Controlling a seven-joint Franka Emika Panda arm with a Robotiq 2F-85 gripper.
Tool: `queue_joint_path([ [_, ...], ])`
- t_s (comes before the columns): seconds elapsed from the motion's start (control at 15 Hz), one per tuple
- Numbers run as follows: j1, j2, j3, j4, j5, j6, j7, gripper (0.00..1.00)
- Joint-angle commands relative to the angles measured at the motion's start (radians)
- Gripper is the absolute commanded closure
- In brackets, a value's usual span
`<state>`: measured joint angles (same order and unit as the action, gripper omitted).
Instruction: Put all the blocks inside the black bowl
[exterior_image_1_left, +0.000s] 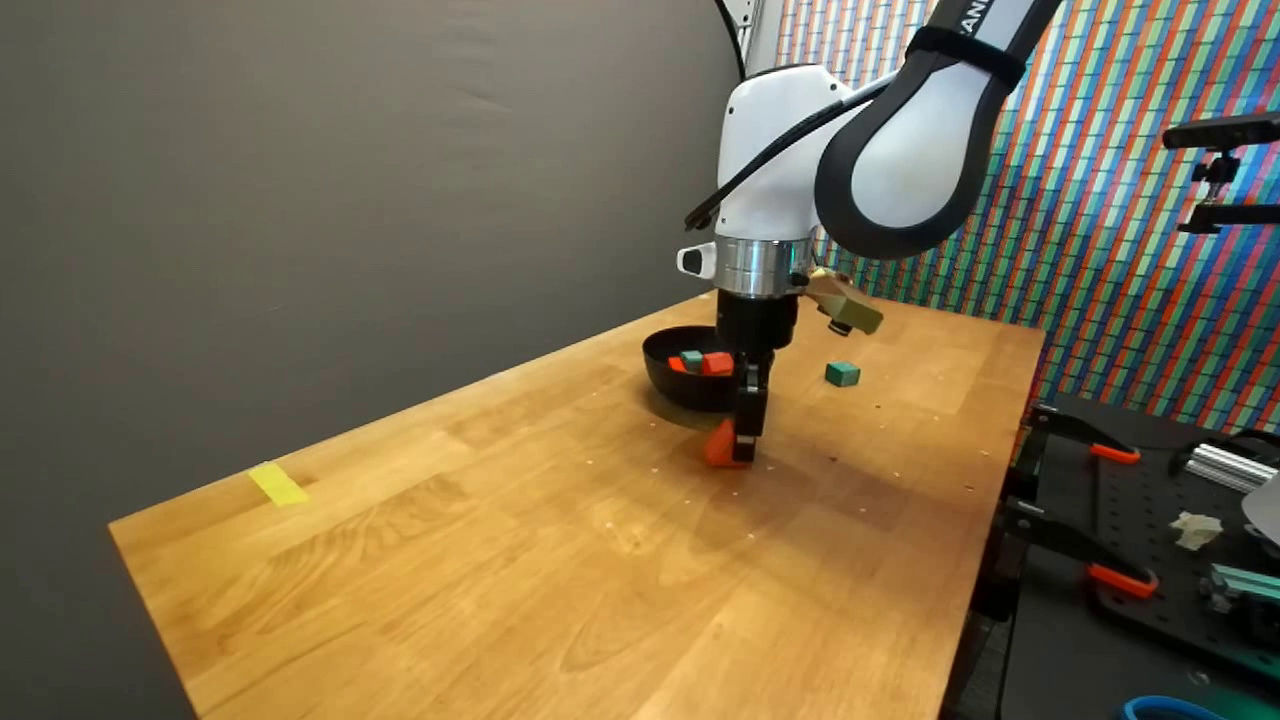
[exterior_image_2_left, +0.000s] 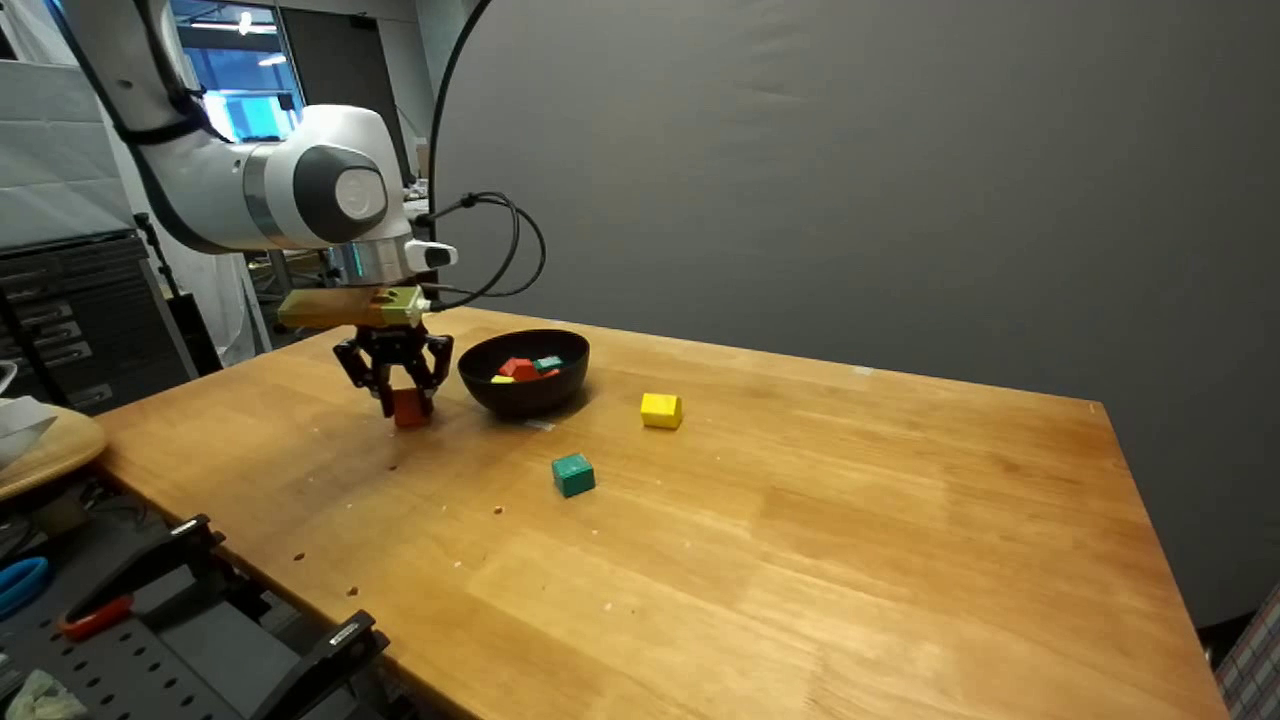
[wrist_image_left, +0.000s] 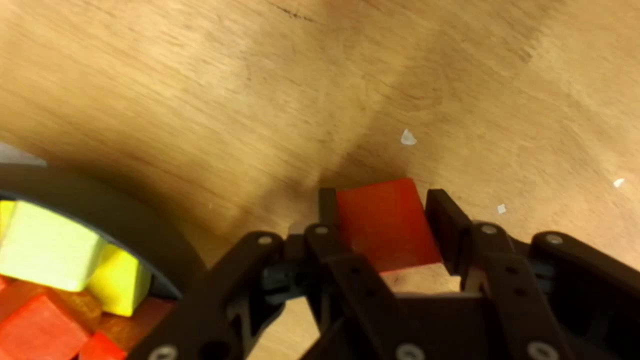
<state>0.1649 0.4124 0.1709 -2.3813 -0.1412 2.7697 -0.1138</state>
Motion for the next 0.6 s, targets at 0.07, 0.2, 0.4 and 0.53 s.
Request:
queue_joint_path([
  [0.07,-0.016,-0.053,0.018,-0.027,0.023,-0.007,-0.022,0.75],
  [0.2,-0.020,-0.125,0.026,-0.064,0.025,0.002,-0.027,0.75],
  [0.4,-0.035,-0.278,0.036,-0.135,0.033,0.047,-0.051,0.75],
  [0.53,-0.031,-0.377,0.007,-0.165,0.024,0.088,-0.014,0.75],
])
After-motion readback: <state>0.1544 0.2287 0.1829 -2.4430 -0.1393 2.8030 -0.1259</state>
